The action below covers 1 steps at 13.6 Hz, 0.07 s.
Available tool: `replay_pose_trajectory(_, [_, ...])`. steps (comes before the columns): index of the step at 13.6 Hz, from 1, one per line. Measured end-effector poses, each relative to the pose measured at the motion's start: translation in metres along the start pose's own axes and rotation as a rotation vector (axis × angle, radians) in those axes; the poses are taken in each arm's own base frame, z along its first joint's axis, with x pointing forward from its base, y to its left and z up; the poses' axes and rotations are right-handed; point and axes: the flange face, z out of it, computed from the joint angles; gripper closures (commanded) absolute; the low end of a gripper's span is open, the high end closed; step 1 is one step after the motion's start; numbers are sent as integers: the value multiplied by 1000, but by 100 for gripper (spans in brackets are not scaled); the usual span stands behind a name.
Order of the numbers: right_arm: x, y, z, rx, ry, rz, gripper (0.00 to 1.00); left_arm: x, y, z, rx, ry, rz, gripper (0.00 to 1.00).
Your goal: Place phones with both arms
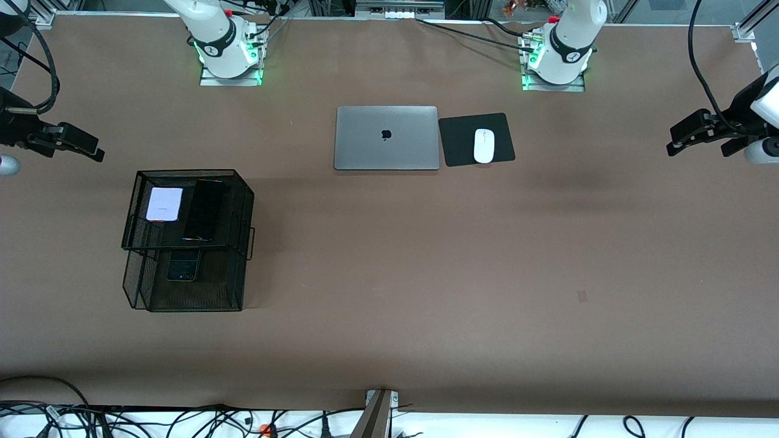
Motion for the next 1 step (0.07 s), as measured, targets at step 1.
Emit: replay_pose_trajectory(1, [0,1,0,0,0,4,0,0,0,0,0,0,0,0])
